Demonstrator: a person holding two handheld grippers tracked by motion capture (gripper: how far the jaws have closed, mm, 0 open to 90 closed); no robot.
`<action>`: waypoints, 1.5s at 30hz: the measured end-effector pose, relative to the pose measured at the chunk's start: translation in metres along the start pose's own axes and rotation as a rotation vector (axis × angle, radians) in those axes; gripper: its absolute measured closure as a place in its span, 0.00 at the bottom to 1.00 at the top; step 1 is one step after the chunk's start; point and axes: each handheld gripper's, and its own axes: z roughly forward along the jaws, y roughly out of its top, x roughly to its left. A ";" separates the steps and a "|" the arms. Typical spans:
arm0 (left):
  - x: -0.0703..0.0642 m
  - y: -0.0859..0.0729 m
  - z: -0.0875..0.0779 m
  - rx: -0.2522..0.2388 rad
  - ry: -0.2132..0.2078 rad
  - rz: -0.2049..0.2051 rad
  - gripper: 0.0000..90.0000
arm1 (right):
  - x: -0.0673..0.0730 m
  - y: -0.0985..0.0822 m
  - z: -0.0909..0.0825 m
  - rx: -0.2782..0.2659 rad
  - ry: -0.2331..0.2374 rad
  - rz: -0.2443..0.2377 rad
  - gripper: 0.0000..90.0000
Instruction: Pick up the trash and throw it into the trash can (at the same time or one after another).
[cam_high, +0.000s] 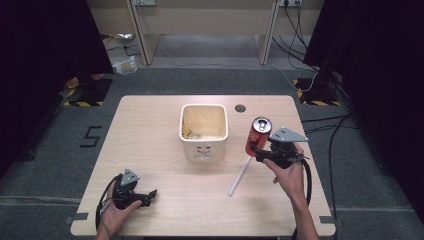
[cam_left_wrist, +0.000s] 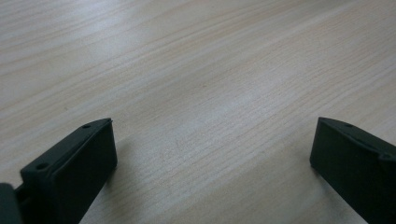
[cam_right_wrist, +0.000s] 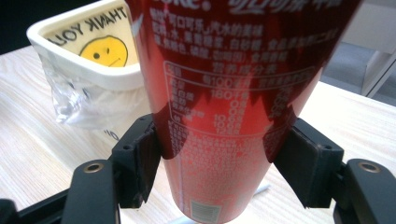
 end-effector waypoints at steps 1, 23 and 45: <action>0.000 0.000 0.000 -0.001 0.000 0.000 0.00 | 0.000 0.002 -0.001 0.008 -0.001 -0.010 0.38; 0.000 0.000 0.000 -0.001 0.000 0.000 0.00 | 0.010 0.049 0.011 -0.016 0.029 -0.039 0.38; 0.000 0.000 0.000 -0.002 0.002 -0.001 0.00 | 0.031 0.098 0.034 -0.033 0.093 -0.069 0.38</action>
